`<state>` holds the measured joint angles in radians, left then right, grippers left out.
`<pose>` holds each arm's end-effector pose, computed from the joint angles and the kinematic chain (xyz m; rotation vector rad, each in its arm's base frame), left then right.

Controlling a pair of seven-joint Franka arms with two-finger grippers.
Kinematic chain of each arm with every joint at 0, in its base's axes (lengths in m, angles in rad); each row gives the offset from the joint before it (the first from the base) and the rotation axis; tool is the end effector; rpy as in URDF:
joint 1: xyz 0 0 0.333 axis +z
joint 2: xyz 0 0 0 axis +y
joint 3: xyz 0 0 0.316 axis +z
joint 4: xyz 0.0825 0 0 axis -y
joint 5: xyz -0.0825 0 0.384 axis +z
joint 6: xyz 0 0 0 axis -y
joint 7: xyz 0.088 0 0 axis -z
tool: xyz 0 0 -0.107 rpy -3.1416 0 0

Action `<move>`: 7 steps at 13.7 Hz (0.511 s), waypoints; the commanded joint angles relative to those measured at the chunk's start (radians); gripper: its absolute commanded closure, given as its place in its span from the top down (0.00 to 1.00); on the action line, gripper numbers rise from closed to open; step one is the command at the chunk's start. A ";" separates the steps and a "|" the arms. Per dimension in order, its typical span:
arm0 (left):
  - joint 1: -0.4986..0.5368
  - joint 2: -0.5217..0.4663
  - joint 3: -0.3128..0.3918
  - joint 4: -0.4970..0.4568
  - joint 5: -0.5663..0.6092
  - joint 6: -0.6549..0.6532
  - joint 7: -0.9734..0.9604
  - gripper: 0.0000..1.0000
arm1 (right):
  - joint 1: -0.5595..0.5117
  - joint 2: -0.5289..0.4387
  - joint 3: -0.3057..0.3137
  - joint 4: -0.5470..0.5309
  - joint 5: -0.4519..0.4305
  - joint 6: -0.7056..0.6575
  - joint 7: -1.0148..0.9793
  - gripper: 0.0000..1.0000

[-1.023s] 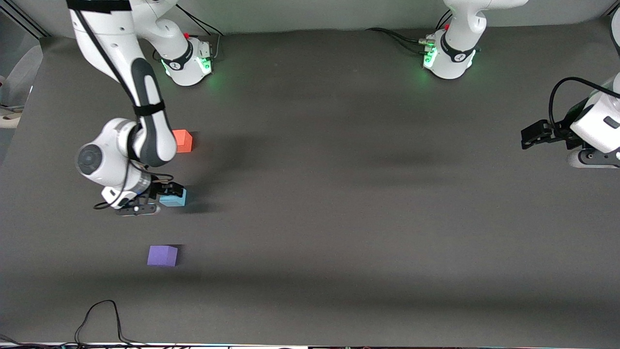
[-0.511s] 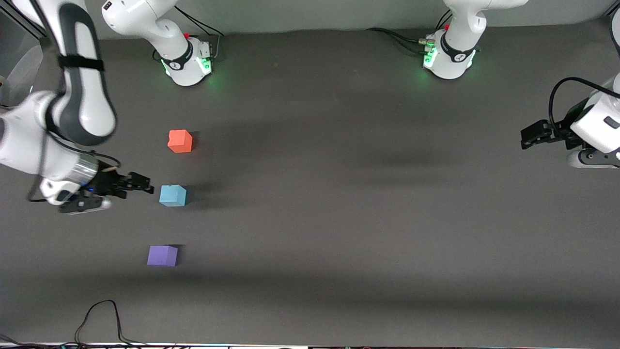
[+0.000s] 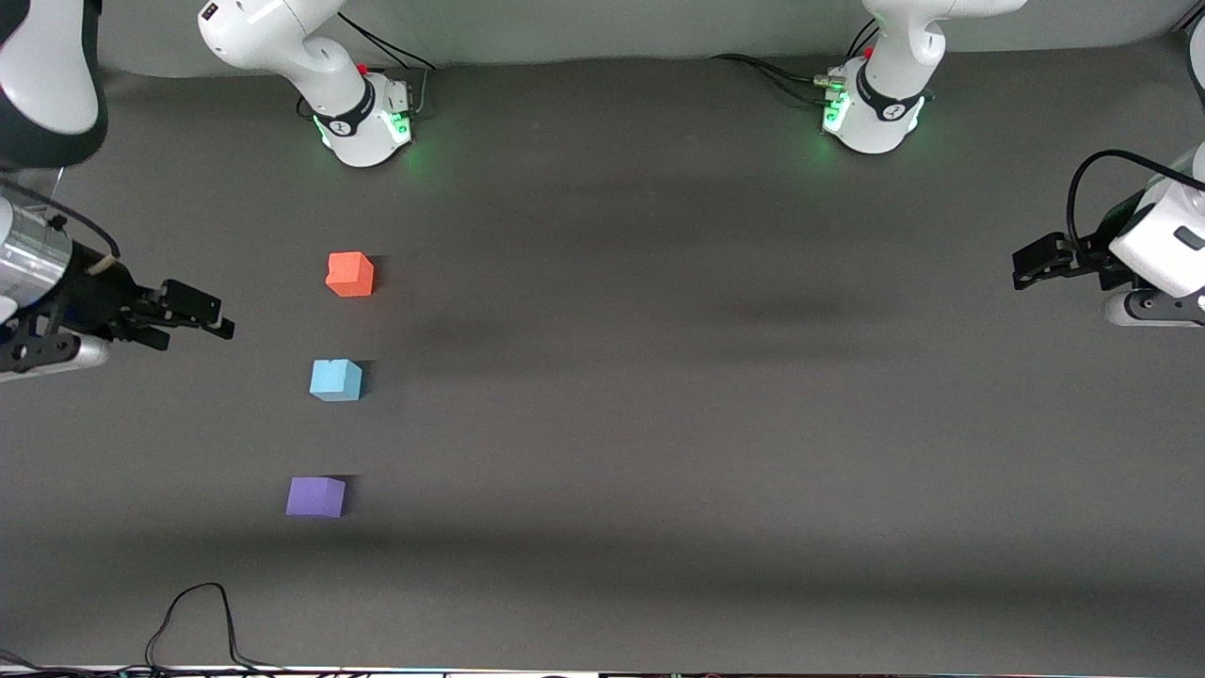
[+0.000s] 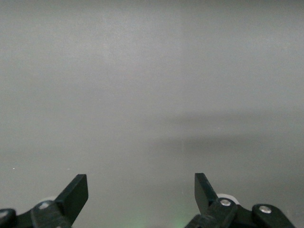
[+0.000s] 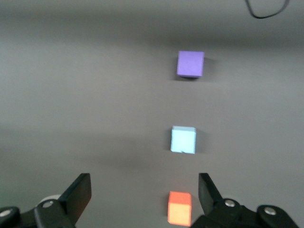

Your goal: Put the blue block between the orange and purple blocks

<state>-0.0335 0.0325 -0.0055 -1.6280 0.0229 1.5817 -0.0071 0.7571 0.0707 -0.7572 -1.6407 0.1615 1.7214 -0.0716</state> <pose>0.5615 -0.0194 0.5804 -3.1143 0.0515 0.1219 0.5810 0.0274 0.5756 -3.0298 -0.0781 -0.0510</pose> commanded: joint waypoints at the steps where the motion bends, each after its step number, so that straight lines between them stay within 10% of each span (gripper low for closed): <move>1: 0.001 -0.003 -0.001 0.002 -0.006 -0.011 -0.013 1.00 | -0.266 -0.121 0.349 -0.054 -0.146 -0.020 0.131 1.00; 3: 0.000 -0.003 -0.002 0.002 -0.006 -0.011 -0.013 1.00 | -0.500 -0.163 0.577 -0.111 -0.146 -0.020 0.131 1.00; 7: 0.000 -0.003 -0.002 0.002 -0.006 -0.011 -0.013 1.00 | -0.626 -0.152 0.654 -0.123 -0.148 -0.013 0.118 1.00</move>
<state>-0.0335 0.0325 -0.0057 -1.6280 0.0226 1.5817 -0.0071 0.1992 -0.0676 -0.1632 -1.7328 0.0355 1.6906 0.0387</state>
